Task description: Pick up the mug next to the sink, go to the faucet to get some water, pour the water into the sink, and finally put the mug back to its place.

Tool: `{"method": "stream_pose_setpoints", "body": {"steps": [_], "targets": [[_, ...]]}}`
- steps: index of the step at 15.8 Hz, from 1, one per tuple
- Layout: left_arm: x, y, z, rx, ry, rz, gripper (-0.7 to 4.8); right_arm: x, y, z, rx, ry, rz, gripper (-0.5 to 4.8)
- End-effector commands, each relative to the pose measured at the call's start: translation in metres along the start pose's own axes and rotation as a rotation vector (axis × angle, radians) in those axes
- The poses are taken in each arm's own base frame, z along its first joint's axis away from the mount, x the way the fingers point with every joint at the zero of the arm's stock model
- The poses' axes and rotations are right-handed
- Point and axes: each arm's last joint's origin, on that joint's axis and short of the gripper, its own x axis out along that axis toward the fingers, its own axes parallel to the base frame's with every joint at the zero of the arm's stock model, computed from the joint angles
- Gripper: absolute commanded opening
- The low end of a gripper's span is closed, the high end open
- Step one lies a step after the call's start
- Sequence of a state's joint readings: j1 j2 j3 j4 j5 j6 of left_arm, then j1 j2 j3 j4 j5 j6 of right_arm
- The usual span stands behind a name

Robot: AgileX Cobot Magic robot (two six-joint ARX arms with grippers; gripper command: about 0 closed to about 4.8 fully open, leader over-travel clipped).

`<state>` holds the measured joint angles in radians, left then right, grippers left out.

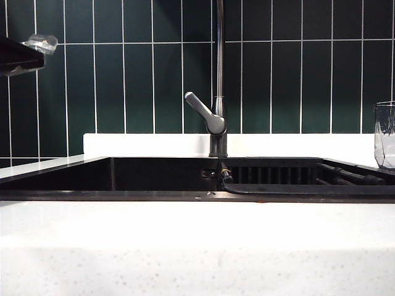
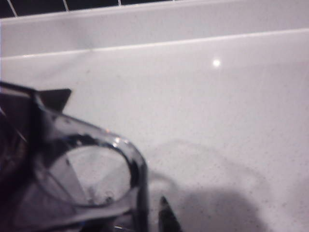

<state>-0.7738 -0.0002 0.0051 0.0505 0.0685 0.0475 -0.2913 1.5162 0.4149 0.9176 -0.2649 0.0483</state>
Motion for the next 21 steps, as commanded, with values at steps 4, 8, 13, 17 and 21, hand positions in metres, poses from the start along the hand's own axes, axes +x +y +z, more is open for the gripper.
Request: {"method": "stream_pose_setpoints", "body": {"steps": [4, 8, 13, 17, 21], "targets": [[0.000, 0.000, 0.001, -0.002, -0.009, -0.007, -0.05, -0.027, 0.007, 0.003, 0.003, -0.004, -0.005, 1.17], [0.000, 0.000, 0.001, -0.002, -0.009, -0.007, -0.05, -0.053, 0.012, -0.006, 0.010, -0.014, -0.068, 1.17], [0.000, 0.000, 0.002, -0.003, -0.010, -0.007, -0.05, -0.082, 0.024, 0.002, 0.100, -0.092, -0.031, 1.17], [0.000, 0.000, 0.002, -0.001, -0.012, 0.006, -0.05, -0.098, 0.038, 0.016, 0.083, -0.162, 0.050, 0.48], [0.000, 0.001, 0.002, -0.002, -0.018, 0.026, -0.05, -0.111, 0.061, 0.022, 0.007, -0.230, 0.214, -0.06]]}}
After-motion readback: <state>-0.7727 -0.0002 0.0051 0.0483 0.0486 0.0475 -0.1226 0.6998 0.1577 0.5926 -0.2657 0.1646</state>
